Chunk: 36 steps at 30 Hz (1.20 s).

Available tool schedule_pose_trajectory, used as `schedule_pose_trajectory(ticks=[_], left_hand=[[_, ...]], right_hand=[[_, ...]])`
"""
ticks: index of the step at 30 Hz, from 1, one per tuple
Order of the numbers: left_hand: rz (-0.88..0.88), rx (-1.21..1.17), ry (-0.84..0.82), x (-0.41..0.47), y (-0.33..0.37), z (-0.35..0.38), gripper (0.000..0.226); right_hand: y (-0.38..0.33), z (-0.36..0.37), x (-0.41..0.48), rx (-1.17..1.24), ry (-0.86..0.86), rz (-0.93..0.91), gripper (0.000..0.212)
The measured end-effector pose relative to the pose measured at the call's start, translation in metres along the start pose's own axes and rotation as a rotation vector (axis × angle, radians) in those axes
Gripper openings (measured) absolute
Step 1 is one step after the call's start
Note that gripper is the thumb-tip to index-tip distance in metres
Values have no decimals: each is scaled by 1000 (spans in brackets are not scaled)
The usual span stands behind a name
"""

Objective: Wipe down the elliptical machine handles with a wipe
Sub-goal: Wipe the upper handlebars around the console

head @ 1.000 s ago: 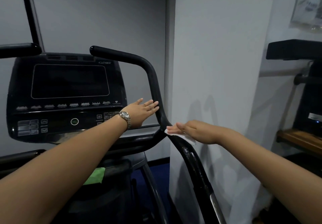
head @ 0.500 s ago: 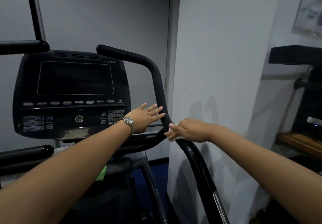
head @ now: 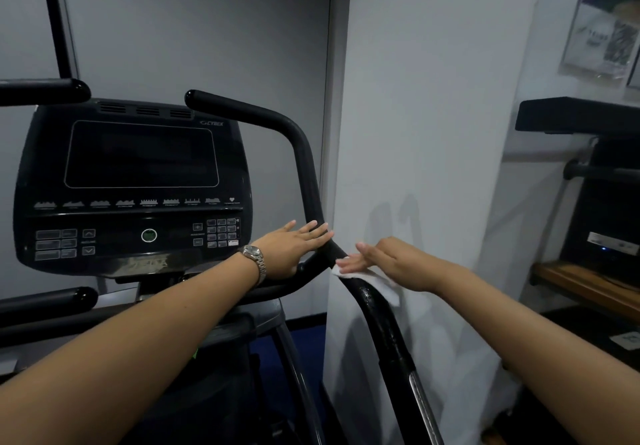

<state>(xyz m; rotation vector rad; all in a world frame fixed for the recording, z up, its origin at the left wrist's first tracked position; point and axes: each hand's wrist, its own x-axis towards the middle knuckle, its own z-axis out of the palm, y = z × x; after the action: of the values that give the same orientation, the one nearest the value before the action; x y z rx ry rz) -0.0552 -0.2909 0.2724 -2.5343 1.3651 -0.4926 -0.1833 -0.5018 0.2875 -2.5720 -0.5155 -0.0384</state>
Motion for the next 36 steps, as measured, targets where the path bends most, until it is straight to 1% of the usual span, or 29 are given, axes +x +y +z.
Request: schedule_pose_trajectory(ticks=[3, 6, 8, 12, 14, 17, 20, 22, 24, 27, 30, 31, 32, 35, 36], left_hand=[[18, -138, 7, 3, 9, 10, 87], [8, -226, -3, 3, 10, 17, 90], [2, -241, -16, 3, 10, 14, 91], [-20, -272, -57, 1, 16, 6, 87], [-34, -275, -64, 1, 16, 4, 88], [-45, -290, -62, 1, 17, 4, 87], [-54, -303, -59, 0, 20, 3, 85], [-56, -295, -58, 0, 20, 3, 86], [-57, -296, -66, 0, 20, 3, 87], [-66, -316, -71, 1, 20, 4, 87], [-67, -311, -82, 1, 20, 2, 86], [-68, -304, -84, 1, 20, 2, 86], [-69, -295, -86, 2, 20, 1, 86], [-75, -304, -92, 3, 20, 3, 89], [-76, -308, -95, 4, 20, 3, 90]], right_hand=[[1, 12, -3, -55, -4, -15, 58], [3, 2, -14, 42, -9, -29, 58], [0, -1, -14, 38, 13, -14, 59], [-8, 19, -6, -80, 11, -21, 57], [-7, 16, -13, -26, -4, -51, 57], [-5, 3, -17, 51, 7, -46, 59], [-9, 12, -6, -69, 59, -27, 57], [-10, 18, -8, -121, 50, -40, 57], [-7, 14, -18, -37, 18, -52, 58], [-2, 6, -26, 70, 65, -39, 58], [-4, 21, -21, -12, 120, -12, 56], [-2, 26, -22, -5, 132, -22, 56], [-2, 27, -26, 46, 131, -33, 56], [6, 21, -37, 311, 155, -24, 54], [6, 20, -37, 343, 177, -16, 52]])
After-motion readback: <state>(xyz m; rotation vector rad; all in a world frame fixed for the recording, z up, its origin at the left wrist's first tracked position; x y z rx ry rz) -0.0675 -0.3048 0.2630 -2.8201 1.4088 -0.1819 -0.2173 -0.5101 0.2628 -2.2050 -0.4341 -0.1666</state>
